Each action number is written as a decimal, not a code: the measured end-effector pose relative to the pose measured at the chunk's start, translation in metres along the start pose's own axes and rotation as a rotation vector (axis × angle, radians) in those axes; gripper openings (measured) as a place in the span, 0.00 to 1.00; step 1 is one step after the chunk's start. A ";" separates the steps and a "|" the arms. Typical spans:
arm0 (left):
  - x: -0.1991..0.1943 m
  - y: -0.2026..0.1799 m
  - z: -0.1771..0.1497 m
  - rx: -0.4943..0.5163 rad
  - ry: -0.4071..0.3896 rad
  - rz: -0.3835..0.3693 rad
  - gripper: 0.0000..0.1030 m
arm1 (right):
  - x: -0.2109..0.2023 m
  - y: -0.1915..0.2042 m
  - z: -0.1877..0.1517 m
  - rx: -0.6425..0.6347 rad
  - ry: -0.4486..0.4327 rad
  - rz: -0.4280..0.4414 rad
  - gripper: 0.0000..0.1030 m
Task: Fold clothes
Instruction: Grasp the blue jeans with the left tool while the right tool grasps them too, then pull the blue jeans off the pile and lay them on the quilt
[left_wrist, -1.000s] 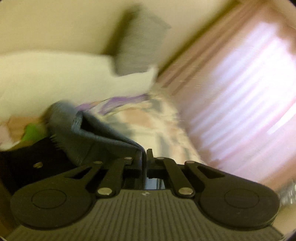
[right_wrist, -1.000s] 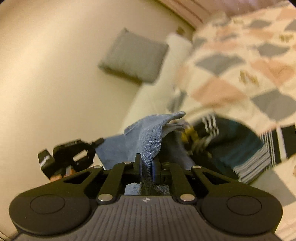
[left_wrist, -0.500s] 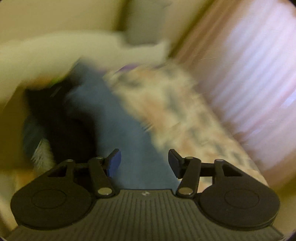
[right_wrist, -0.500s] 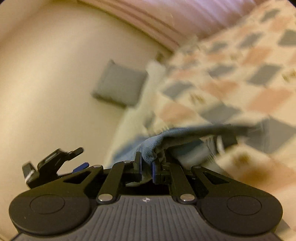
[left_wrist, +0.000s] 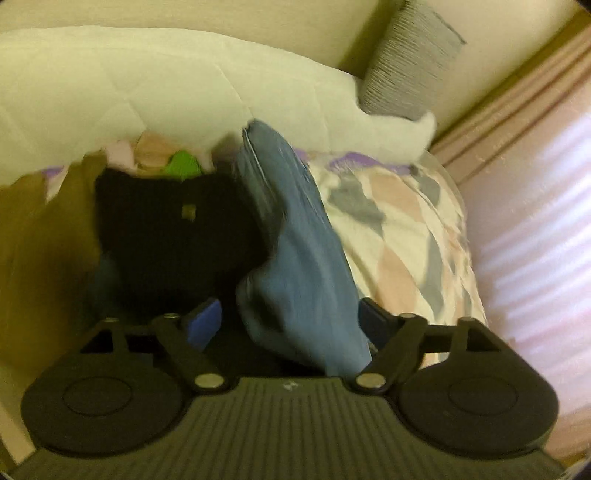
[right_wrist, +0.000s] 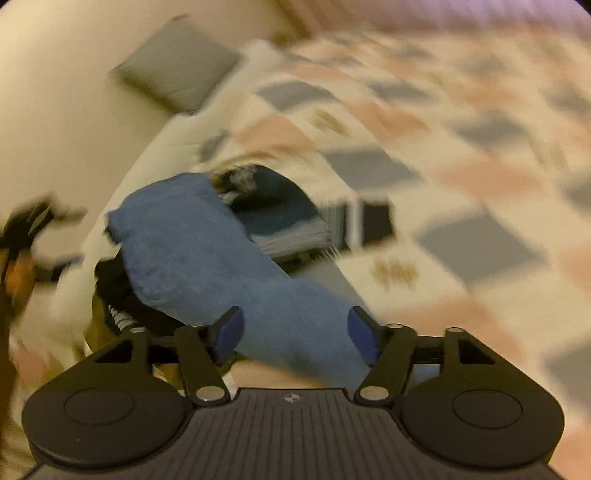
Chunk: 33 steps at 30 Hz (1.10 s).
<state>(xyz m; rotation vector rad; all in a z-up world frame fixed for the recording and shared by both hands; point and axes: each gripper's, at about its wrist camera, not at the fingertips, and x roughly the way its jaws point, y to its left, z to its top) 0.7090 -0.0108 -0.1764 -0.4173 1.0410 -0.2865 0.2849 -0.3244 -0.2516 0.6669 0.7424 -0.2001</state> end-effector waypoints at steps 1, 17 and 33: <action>0.013 0.000 0.015 0.007 0.002 0.018 0.77 | 0.008 0.014 0.003 -0.055 0.000 0.011 0.69; 0.164 0.007 0.101 0.078 0.185 -0.018 0.33 | 0.169 0.217 0.068 -0.649 -0.071 0.142 0.69; -0.081 -0.110 -0.074 0.543 -0.143 -0.417 0.24 | 0.038 0.103 0.050 -0.427 -0.294 -0.085 0.06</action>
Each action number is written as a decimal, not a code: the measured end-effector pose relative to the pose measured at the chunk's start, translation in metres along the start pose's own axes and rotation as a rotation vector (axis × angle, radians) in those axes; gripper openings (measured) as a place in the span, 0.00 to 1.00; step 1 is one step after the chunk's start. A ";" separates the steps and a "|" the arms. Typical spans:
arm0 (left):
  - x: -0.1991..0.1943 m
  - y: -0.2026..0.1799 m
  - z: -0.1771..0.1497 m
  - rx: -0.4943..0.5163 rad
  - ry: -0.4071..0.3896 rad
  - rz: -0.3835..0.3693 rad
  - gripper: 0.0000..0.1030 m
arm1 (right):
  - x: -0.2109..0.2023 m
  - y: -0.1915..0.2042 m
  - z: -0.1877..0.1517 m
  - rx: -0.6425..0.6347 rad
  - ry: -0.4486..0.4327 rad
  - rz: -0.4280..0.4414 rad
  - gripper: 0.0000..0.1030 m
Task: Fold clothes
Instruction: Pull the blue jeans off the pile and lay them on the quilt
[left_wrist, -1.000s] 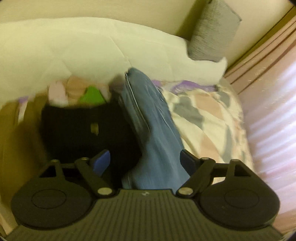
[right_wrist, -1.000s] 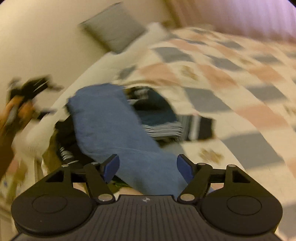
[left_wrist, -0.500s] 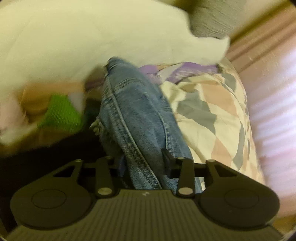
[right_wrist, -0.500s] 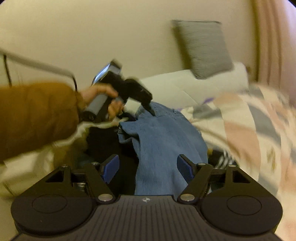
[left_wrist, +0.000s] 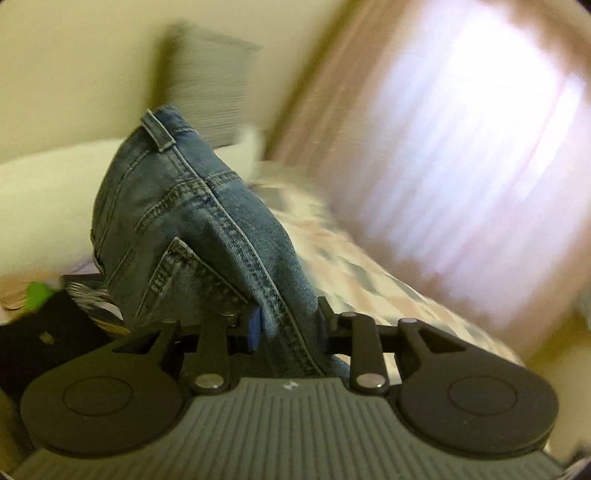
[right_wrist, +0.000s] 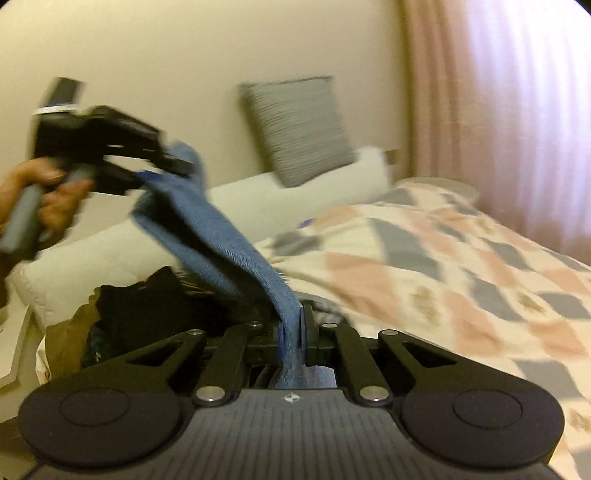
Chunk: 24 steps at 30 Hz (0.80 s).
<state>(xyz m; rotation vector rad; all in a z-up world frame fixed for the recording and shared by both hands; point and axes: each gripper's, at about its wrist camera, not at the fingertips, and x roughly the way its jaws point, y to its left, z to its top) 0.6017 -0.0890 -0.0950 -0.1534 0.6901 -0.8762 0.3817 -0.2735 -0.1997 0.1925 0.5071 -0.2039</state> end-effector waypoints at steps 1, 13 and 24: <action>-0.014 -0.025 -0.020 0.037 0.001 -0.027 0.24 | -0.022 -0.014 -0.010 0.013 0.000 -0.027 0.06; -0.067 -0.174 -0.366 0.052 0.675 -0.049 0.26 | -0.222 -0.176 -0.230 0.150 0.712 -0.359 0.36; -0.068 -0.126 -0.345 -0.360 0.475 0.120 0.65 | -0.244 -0.202 -0.194 0.496 0.467 -0.030 0.40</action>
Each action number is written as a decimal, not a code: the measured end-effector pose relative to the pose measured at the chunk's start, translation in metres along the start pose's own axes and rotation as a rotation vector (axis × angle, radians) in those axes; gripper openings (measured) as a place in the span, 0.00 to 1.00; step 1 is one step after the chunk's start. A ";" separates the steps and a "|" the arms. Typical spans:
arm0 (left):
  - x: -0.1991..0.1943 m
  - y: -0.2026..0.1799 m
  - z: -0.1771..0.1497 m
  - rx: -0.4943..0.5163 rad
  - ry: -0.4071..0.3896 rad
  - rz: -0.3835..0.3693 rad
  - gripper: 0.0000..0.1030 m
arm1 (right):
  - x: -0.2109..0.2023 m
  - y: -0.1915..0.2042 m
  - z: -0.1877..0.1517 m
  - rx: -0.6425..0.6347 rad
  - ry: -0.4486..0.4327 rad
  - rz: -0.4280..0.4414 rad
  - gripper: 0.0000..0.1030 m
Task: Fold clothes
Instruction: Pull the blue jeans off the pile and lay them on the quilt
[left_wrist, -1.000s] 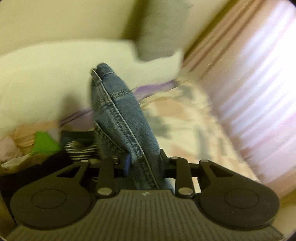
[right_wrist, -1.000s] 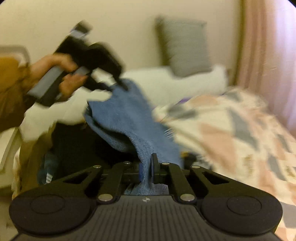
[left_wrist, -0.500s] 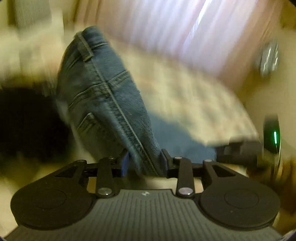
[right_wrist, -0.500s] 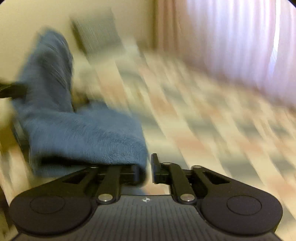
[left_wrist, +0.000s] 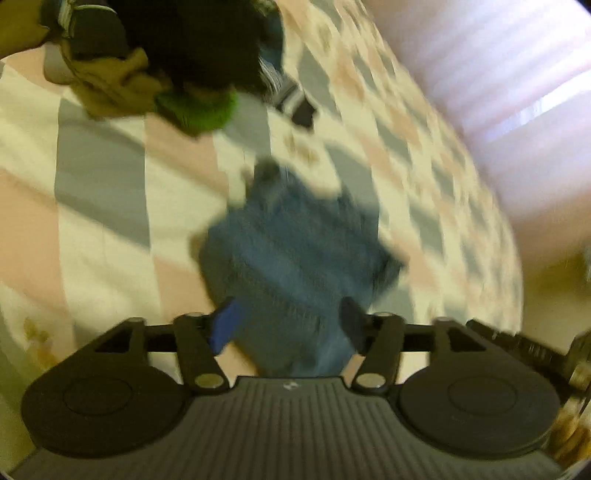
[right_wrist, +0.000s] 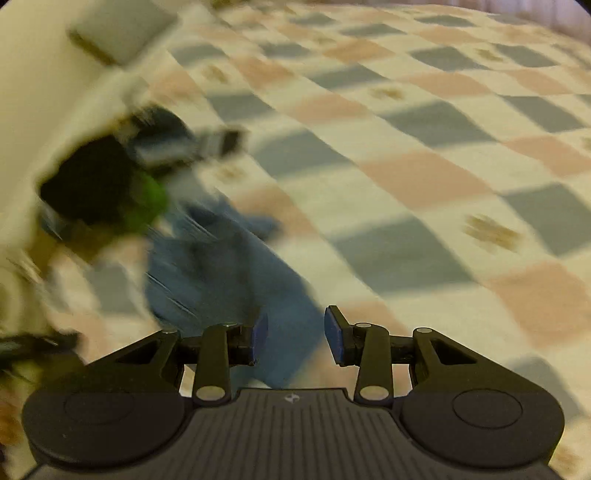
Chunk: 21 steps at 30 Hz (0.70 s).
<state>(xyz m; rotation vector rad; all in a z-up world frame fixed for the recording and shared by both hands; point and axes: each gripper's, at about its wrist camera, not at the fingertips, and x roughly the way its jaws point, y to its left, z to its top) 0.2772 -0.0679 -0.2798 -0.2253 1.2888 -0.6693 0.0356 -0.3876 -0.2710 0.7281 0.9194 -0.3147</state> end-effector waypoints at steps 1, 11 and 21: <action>0.007 0.003 0.014 -0.025 -0.018 0.009 0.67 | 0.008 0.007 0.013 0.007 -0.018 0.036 0.45; 0.119 0.062 0.099 -0.387 0.136 0.030 0.72 | 0.139 0.009 0.074 0.309 0.135 0.032 0.54; 0.144 0.071 0.075 -0.435 0.250 -0.012 0.65 | 0.146 0.025 0.042 0.158 0.185 0.046 0.10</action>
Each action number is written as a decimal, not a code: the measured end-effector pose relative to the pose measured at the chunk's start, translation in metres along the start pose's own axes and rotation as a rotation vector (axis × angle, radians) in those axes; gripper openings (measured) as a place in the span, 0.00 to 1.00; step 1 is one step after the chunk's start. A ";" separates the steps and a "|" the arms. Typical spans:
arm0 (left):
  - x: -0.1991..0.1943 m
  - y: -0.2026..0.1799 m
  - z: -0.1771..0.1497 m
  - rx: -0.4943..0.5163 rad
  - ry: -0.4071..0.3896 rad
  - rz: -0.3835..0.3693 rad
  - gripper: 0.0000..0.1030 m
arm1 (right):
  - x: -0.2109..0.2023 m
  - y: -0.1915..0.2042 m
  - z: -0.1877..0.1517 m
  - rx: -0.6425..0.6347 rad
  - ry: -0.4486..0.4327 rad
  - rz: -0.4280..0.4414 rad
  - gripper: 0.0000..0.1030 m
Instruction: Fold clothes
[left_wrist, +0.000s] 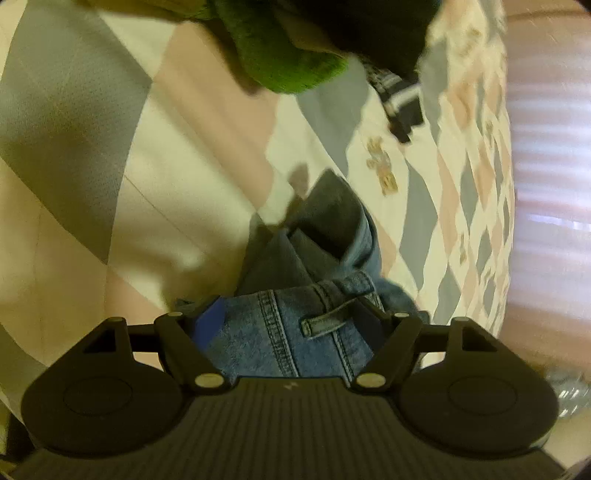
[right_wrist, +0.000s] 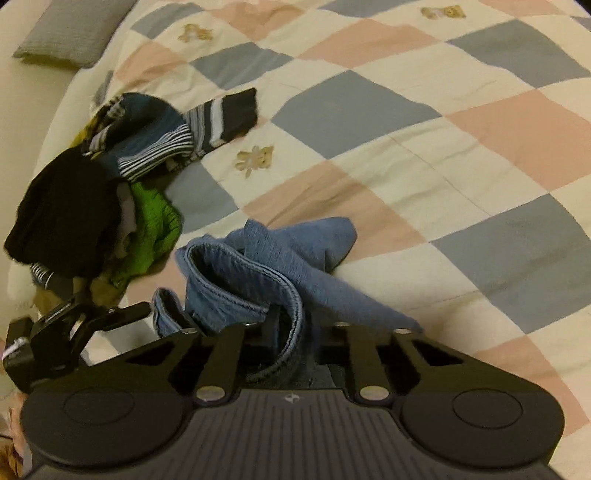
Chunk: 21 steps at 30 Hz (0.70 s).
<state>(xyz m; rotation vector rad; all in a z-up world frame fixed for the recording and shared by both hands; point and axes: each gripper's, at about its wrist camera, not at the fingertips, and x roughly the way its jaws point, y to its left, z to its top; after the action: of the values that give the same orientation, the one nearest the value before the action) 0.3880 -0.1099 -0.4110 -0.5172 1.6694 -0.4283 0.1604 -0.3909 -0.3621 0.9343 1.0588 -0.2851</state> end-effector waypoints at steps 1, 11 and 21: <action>-0.003 0.000 -0.006 0.006 -0.001 -0.003 0.55 | -0.007 0.001 -0.007 -0.026 -0.004 0.003 0.09; -0.060 0.028 -0.139 0.075 -0.011 -0.103 0.00 | -0.099 -0.008 -0.097 -0.269 -0.030 0.079 0.04; -0.154 0.050 -0.311 -0.040 -0.372 0.000 0.59 | -0.206 -0.048 -0.205 -0.833 -0.096 0.174 0.04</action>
<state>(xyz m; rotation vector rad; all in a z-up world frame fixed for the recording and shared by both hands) 0.0950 0.0150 -0.2631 -0.5878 1.3213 -0.2785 -0.0975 -0.3073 -0.2475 0.2501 0.8778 0.2502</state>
